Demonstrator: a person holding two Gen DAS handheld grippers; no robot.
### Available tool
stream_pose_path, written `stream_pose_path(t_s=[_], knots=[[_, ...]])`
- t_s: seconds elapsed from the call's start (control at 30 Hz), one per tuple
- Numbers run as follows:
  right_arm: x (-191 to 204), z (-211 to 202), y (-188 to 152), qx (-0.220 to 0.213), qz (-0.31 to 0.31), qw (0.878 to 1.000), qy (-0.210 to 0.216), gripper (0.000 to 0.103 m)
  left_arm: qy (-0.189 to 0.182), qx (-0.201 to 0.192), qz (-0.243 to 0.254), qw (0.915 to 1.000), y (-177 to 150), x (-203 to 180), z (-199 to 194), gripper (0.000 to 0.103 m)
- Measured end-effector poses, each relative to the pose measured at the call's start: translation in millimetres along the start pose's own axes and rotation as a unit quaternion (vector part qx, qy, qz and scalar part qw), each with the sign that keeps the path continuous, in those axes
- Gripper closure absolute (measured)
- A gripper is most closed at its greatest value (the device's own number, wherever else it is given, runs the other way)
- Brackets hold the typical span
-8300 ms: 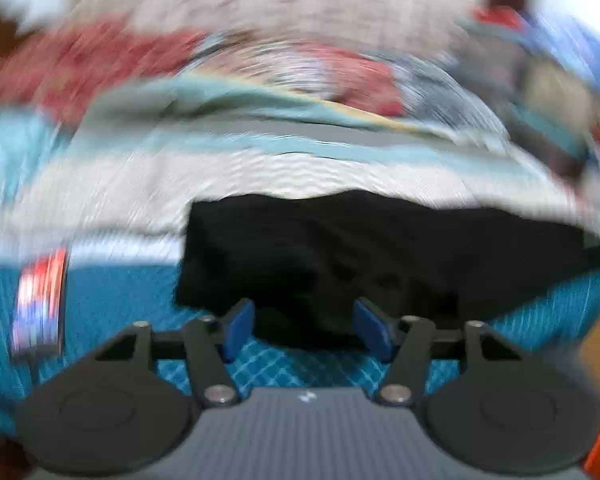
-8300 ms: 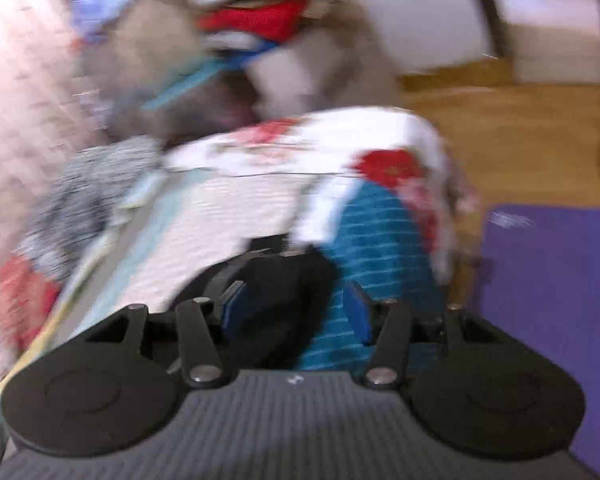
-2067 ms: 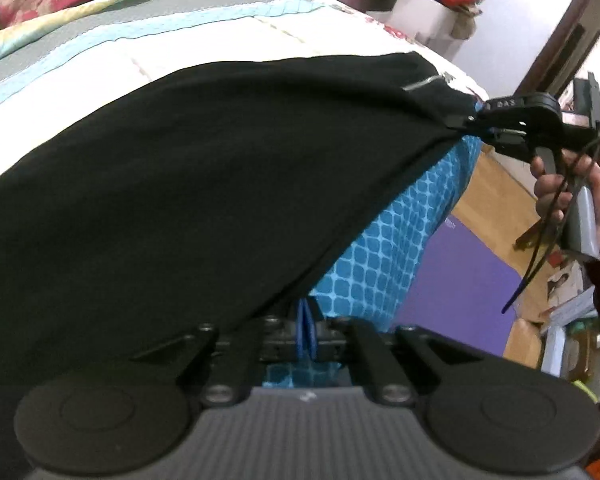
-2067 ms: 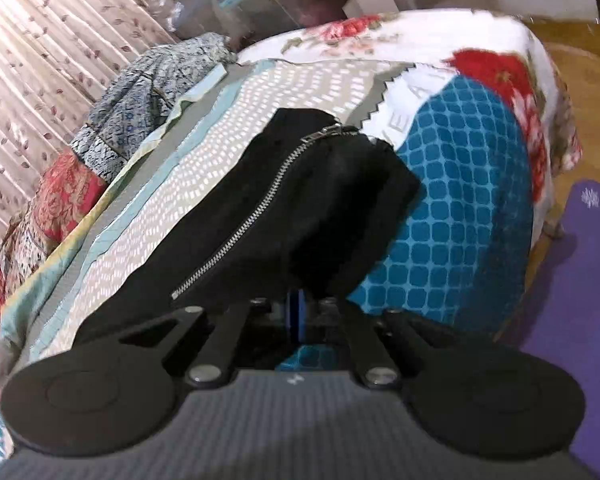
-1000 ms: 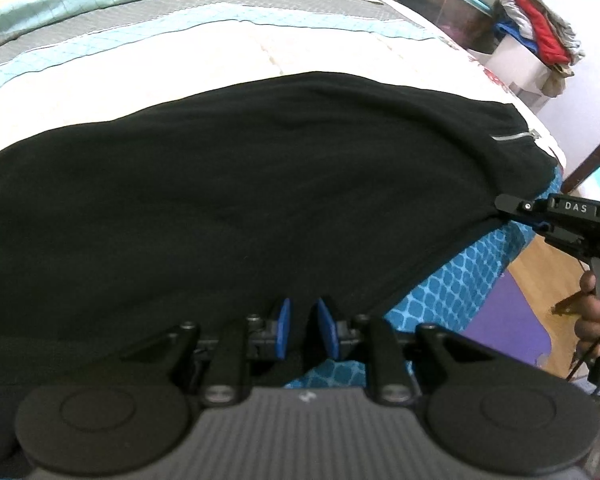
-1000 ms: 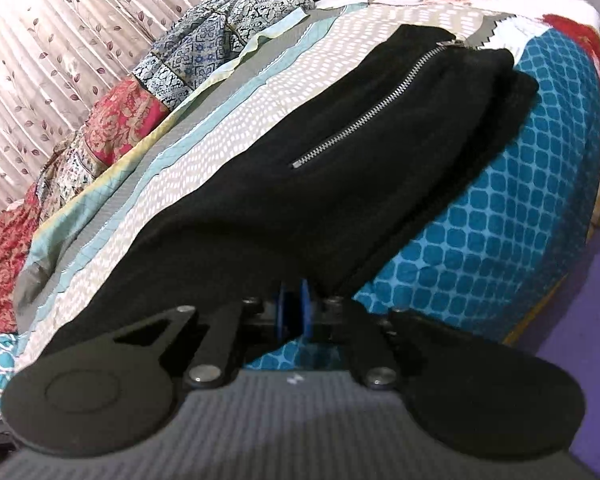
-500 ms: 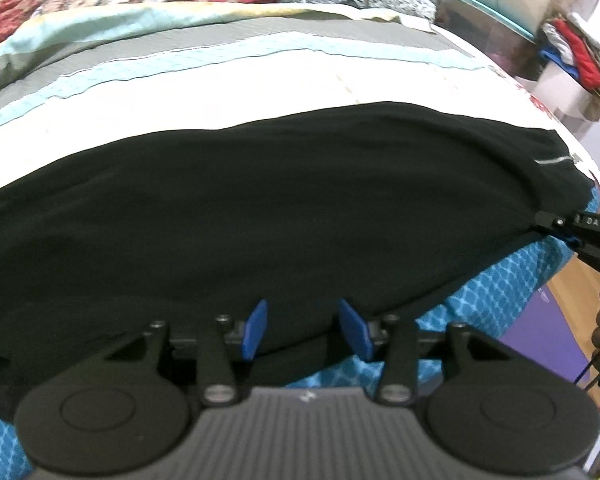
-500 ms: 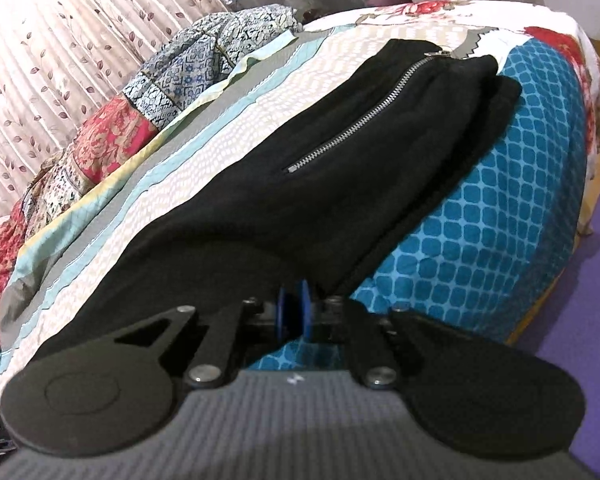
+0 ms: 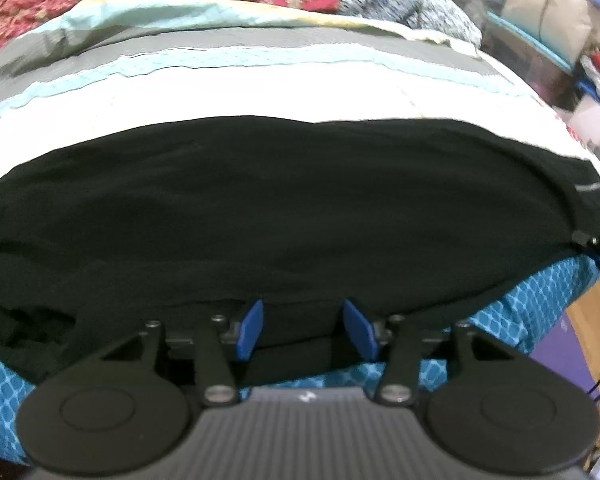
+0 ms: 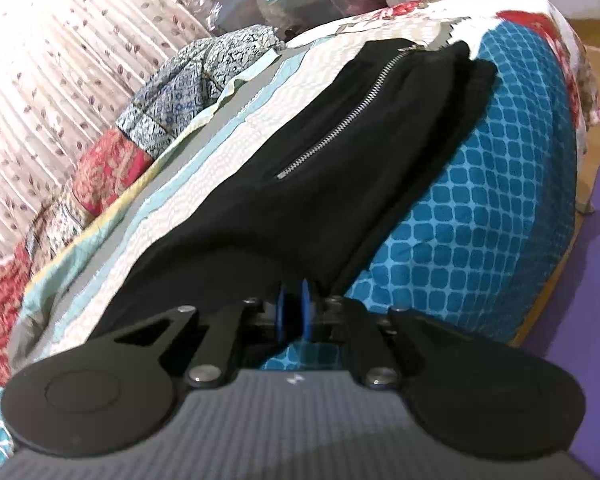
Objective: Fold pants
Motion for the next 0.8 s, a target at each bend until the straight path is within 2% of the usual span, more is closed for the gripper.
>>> stream_pose_path(t_s=[0.13,0.3,0.5,0.6,0.67,0.7,0.77,0.8], knots=[[-2.1,-1.7,-1.3,-0.003,0.015,1.000,0.008,0.092,-0.014,-0.027,-0.016,0.9994,-7.0,15.5,-6.3,0.056],[3.0,-2.3,-3.0,-0.008,0.005,1.000,-0.007,0.092,-0.019,-0.055,-0.029,0.9979,-11.4,31.0,-13.5,0.056],[3.5,-3.0,-7.3,-0.016,0.007,1.000,-0.005,0.092,-0.038,-0.098,-0.062,0.9925,-6.0,58.6,-28.9,0.053],[0.1,-3.4,-9.8,-0.019,0.016,1.000,0.006,0.092,-0.029,-0.076,-0.084,0.9931,2.0,74.4,-20.2,0.053],[-1.3,-4.0,-9.5,-0.017,0.020,1.000,0.010,0.092,-0.002,-0.028,-0.092,0.9954,3.4,83.1,0.1,0.056],[-2.2,-5.2,-7.9,-0.013,0.023,1.000,0.013,0.092,-0.001,-0.011,-0.093,0.9956,1.3,87.5,10.7,0.057],[-5.8,-12.2,-2.5,-0.009,0.042,0.999,0.027,0.090,0.002,-0.024,-0.078,0.9966,-2.1,86.7,13.8,0.056],[-10.5,-20.9,0.8,-0.029,0.054,0.997,0.038,0.089,0.007,-0.022,-0.073,0.9971,-1.6,84.7,13.1,0.056]])
Point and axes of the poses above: each gripper's, at about its wrist camera, not at the fingertips, and z roughly the way its jaws point, x to its left, y to its top, the point moved 2 cm from there along z, roughly the way its jaws point, and after that the axes turned 12 degrees about x, right-handed, at the moved point
